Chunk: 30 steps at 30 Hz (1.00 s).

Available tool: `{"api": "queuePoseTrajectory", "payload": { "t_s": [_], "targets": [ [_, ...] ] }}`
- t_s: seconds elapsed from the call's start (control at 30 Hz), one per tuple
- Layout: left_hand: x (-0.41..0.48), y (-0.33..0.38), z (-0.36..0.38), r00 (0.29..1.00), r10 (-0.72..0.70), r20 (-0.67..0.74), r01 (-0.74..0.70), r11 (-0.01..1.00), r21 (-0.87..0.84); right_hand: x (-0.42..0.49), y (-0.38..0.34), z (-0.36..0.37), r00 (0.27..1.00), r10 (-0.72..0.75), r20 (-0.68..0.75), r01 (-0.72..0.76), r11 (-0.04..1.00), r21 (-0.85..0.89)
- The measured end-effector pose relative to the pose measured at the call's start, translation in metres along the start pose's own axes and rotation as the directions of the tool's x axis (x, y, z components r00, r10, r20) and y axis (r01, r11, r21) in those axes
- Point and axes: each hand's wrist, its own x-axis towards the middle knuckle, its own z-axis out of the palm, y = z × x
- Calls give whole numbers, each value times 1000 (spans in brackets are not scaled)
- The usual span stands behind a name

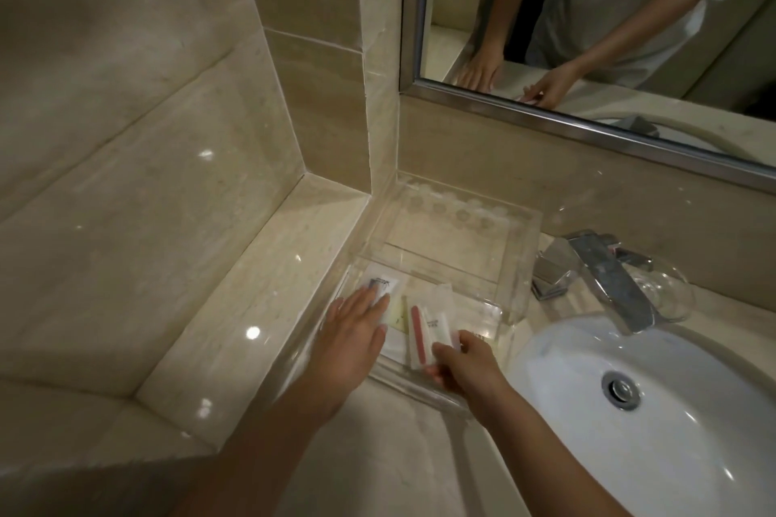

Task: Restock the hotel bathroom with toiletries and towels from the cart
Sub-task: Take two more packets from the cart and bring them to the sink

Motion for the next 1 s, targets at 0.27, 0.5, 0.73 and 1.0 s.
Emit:
{"api": "queuePoseTrajectory", "payload": {
  "t_s": [0.27, 0.5, 0.73, 1.0],
  "targets": [
    [-1, 17, 4, 987, -105, 123, 132, 962, -240, 3, -13, 15, 999, 35, 0, -35, 999, -2],
    [-15, 18, 0, 995, 16, 94, 17, 938, -346, 4, -8, 17, 999, 17, 29, -13, 988, -156],
    [-8, 15, -2, 994, 7, 107, 31, 938, -345, 29, -15, 13, 984, -138, -115, 91, 934, -346],
    [16, 10, 5, 986, 22, 163, 6, 985, -171, 48, -12, 4, 980, -78, -183, 9, 937, -350]
  ]
}}
